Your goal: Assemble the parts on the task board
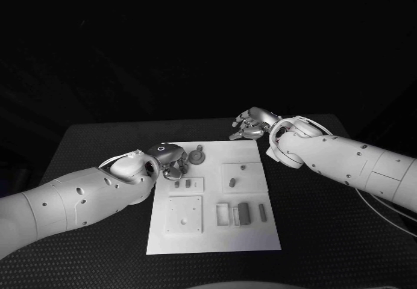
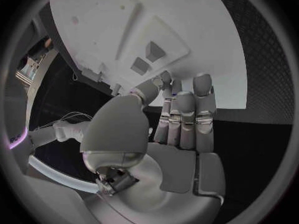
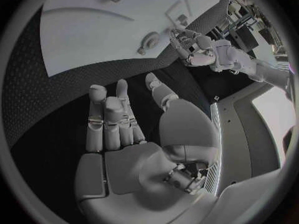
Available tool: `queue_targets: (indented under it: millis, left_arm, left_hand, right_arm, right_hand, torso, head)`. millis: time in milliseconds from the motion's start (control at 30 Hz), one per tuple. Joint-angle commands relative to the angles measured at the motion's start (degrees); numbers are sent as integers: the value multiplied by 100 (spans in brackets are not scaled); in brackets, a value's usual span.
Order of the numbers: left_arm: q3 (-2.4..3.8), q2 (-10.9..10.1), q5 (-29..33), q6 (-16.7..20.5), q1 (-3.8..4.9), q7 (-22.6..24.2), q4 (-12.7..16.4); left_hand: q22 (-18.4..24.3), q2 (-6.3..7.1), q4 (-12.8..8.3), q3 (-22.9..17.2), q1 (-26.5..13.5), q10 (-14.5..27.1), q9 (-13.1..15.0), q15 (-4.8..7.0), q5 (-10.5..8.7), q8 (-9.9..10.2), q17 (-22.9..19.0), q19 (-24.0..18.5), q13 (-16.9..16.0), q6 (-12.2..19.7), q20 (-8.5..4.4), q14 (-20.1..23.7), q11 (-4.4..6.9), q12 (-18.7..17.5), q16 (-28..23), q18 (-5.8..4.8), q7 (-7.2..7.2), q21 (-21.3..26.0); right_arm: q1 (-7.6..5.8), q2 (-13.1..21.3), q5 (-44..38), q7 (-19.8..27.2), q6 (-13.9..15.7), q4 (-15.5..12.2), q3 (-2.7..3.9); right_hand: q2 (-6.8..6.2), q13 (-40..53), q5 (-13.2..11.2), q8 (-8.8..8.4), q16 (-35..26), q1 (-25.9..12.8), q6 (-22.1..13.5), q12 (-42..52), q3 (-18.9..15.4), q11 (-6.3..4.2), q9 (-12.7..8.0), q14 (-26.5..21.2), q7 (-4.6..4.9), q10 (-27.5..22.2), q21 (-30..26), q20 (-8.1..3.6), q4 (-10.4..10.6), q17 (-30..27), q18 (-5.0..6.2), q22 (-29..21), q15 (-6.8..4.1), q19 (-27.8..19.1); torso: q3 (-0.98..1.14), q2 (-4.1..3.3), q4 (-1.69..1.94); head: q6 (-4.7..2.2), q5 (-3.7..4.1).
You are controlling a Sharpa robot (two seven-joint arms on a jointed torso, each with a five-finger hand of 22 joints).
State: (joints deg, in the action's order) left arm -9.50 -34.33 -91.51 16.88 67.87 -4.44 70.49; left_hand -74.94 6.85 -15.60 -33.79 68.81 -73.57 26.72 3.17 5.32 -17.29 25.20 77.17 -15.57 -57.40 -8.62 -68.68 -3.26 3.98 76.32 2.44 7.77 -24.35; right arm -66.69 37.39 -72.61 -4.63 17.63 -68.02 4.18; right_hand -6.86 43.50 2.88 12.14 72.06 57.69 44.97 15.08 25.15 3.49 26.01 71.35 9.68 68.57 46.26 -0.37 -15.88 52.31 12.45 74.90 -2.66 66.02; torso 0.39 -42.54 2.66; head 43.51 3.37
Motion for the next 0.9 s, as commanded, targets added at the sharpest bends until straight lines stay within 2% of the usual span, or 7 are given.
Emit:
queue_targets:
  millis: [33,233,433,467,500,533,900]
  left_arm:
    - [-8,-2,32,-17,-10,14,7]
    - [-8,-16,54,23,-10,7,15]
    - [-8,-34,63,43,-10,27,28]
    - [-8,-36,63,50,-10,33,29]
    - [-8,-40,64,54,-10,36,33]
    - [-8,-45,64,78,-10,31,35]
    - [-6,-128,68,206,-10,35,48]
  left_hand:
    - [-61,69,0,42,-9,33,-10,6,33,30,-7,-24,1,64,-23,32,0,-9,-34,429,-1,36]
    - [-65,125,-10,55,-1,31,-77,3,34,171,0,-2,-9,336,-21,26,-3,0,-41,431,108,63]
    - [-71,229,-13,94,-17,57,-128,-5,29,272,7,-2,-13,559,-12,36,-11,-6,-51,428,108,92]
    - [-74,255,4,133,-64,64,-138,-9,61,295,9,0,-15,614,-10,38,-14,-6,-52,427,110,97]
    - [-79,277,13,203,-132,75,-151,-14,227,328,14,0,-17,696,-7,42,-17,-7,-51,427,112,103]
    - [-84,289,5,259,-162,83,-161,-11,259,355,18,2,-19,765,-8,42,-17,-7,-49,431,83,106]
    - [-87,269,-9,356,-166,98,-169,-10,284,386,27,10,-32,895,-8,43,-16,0,-52,441,104,129]
  right_arm:
    - [2,0,-9,44,-21,-6,2]
    - [2,1,-9,41,-21,-3,2]
    - [2,2,-10,41,-20,-2,2]
    - [2,3,-10,41,-19,0,2]
    - [2,1,-10,41,-18,3,2]
    - [2,1,-10,41,-15,3,2]
    - [2,13,-6,58,-16,8,2]
  right_hand:
    - [-4,7,12,23,-34,-53,9,-25,40,13,-8,-43,47,26,-33,-52,-10,9,255,92,-12,0]
    - [-5,8,12,23,-34,-54,8,-26,39,13,-9,-44,47,25,-34,-52,-11,9,255,92,-12,0]
    - [-8,8,12,23,-34,-53,7,-27,40,13,-9,-44,47,25,-34,-52,-12,9,255,92,-12,-1]
    - [-8,9,12,22,-35,-53,7,-27,40,13,-9,-44,47,25,-34,-52,-12,9,255,92,-11,-1]
    - [-8,9,12,23,-35,-53,7,-27,40,13,-9,-44,47,25,-34,-52,-12,9,255,92,-11,-1]
    - [-8,9,12,23,-35,-52,7,-27,40,13,-9,-44,47,25,-34,-52,-12,9,255,92,-11,-1]
    - [-6,11,12,23,-34,-53,7,-28,41,13,-10,-44,47,26,-34,-52,-11,10,255,92,-11,0]
  torso:
    - [1,0,-1]
    - [-2,1,1]
    - [-1,1,-1]
    - [-1,1,0]
    - [-1,1,0]
    - [-1,0,1]
    - [1,0,0]
  head:
    - [-5,1]
    - [-6,0]
    - [-4,1]
    - [-4,1]
    - [-4,1]
    - [-6,4]
    - [-23,6]
